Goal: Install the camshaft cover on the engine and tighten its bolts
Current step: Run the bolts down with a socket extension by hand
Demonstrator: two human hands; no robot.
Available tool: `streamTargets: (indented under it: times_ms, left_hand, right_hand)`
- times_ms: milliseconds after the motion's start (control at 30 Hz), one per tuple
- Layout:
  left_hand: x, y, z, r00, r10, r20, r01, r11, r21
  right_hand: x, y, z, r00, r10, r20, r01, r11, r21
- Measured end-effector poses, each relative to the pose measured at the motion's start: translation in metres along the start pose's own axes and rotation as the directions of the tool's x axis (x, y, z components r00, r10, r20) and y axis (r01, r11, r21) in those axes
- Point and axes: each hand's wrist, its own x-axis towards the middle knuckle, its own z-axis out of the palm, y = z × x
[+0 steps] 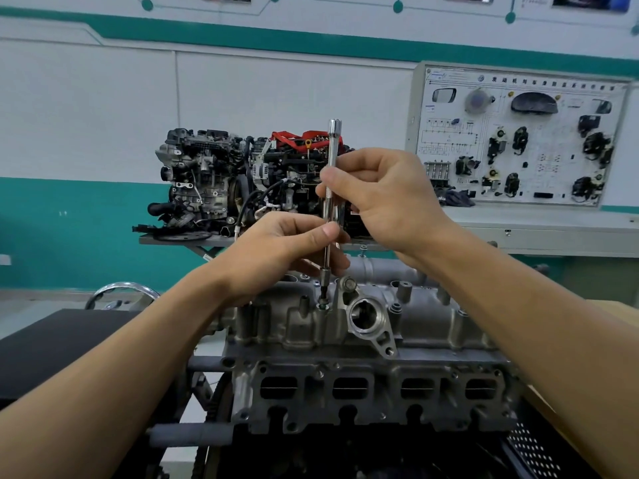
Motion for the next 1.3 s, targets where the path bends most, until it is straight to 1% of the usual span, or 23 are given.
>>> streamTargets:
  times_ms: [67,133,200,300,367,433,500,567,633,667,700,767,800,833,900,1000,1067,1100,1167,1233,1300]
  left_hand:
    - [-0.0006,-0.001,-0.0003,0.999,0.026,-0.033,-0.025,0.999,0.032]
    - [-0.0007,-0.002,-0.0014,0.996,0.053,-0.068,-0.051,0.998,0.03]
    - [-0.0009,-0.0026,-0.0026,0.995,0.065,-0.082,-0.063,0.998,0.029]
    - [-0.0003,-0.003,-0.0028,0.998,0.031,-0.05,-0.03,0.999,0.037]
    - [0.0001,-0.0027,-0.0027,1.0,0.01,-0.026,-0.01,1.0,0.006]
    - [0.0001,-0.0022,-0.0025,1.0,0.006,-0.023,-0.006,1.0,-0.006]
    - [0.0001,-0.0019,-0.0016,0.999,0.016,-0.039,-0.015,1.0,0.022]
    - [0.0005,-0.0025,-0.0003,0.997,0.038,-0.071,-0.035,0.998,0.043]
    - [0.0005,-0.0032,-0.0003,0.993,0.066,-0.097,-0.062,0.997,0.036]
    - [0.0005,-0.0036,-0.001,0.992,0.076,-0.097,-0.072,0.997,0.038]
    - [0.0004,-0.0038,-0.0018,0.993,0.075,-0.086,-0.071,0.996,0.046]
    - [-0.0002,-0.0042,-0.0028,0.998,0.052,-0.042,-0.049,0.996,0.07]
    - [0.0,-0.0044,-0.0027,0.999,0.039,-0.017,-0.038,0.997,0.063]
    - [0.0003,-0.0043,-0.0025,1.0,0.026,0.003,-0.026,0.999,0.04]
    - [0.0002,-0.0028,-0.001,1.0,0.014,0.028,-0.014,1.0,0.004]
    - [0.0001,-0.0016,0.0001,0.999,0.046,0.013,-0.047,0.995,0.091]
    - [-0.0006,-0.002,0.0,0.996,0.081,-0.037,-0.076,0.99,0.115]
    - [-0.0009,-0.0026,-0.0006,0.994,0.09,-0.06,-0.083,0.991,0.105]
    - [-0.0017,-0.0034,-0.0025,0.994,0.088,-0.068,-0.081,0.992,0.093]
    - [-0.002,-0.0031,-0.0036,0.998,0.061,-0.022,-0.059,0.994,0.095]
    - [-0.0009,-0.0026,-0.0038,0.999,0.026,0.027,-0.027,0.998,0.062]
  right_hand:
    - [0.0004,0.0018,-0.0001,0.998,-0.005,-0.065,0.006,1.0,0.021]
    - [0.0001,0.0026,0.0002,0.997,-0.004,-0.079,0.006,1.0,0.018]
    - [0.0001,0.0021,0.0012,0.999,0.011,-0.048,-0.01,1.0,0.003]
    - [0.0011,0.0001,0.0005,0.999,0.04,0.031,-0.038,0.998,-0.046]
    - [0.0003,-0.0013,-0.0006,0.996,0.06,0.073,-0.059,0.998,-0.011]
    - [-0.0019,-0.0016,-0.0009,0.995,0.047,0.084,-0.048,0.999,0.015]
    - [-0.0025,-0.002,0.0003,0.999,0.01,0.041,-0.009,1.0,-0.007]
    - [-0.0006,-0.0014,0.0012,0.999,-0.023,-0.044,0.022,0.999,-0.025]
    - [0.001,0.0001,0.0007,0.995,-0.013,-0.099,0.009,0.999,-0.041]
    - [0.0019,0.0012,-0.0003,0.997,0.005,-0.081,-0.01,0.998,-0.059]
    - [0.0022,0.0019,-0.0016,0.999,0.029,-0.022,-0.031,0.997,-0.073]
    - [0.0018,0.0021,-0.0033,0.987,0.075,0.139,-0.069,0.996,-0.051]
    - [0.0014,0.0023,-0.0039,0.977,0.09,0.193,-0.086,0.996,-0.032]
    - [0.0006,0.002,-0.0044,0.972,0.097,0.214,-0.094,0.995,-0.024]
    - [-0.0013,0.0015,-0.0044,0.983,0.067,0.173,-0.059,0.997,-0.051]
    - [-0.0018,0.0034,-0.0041,0.999,-0.037,0.036,0.041,0.99,-0.133]
    - [-0.0025,0.0024,-0.0016,0.999,-0.049,-0.012,0.047,0.987,-0.154]
    - [-0.003,0.0016,-0.0003,0.999,-0.032,-0.005,0.031,0.988,-0.15]
    - [-0.0023,0.0018,0.0011,0.997,0.026,0.067,-0.016,0.99,-0.139]
    - [-0.0027,0.0026,-0.0019,0.987,0.061,0.15,-0.039,0.989,-0.144]
    - [-0.0041,0.0031,-0.0053,0.979,0.071,0.189,-0.05,0.992,-0.114]
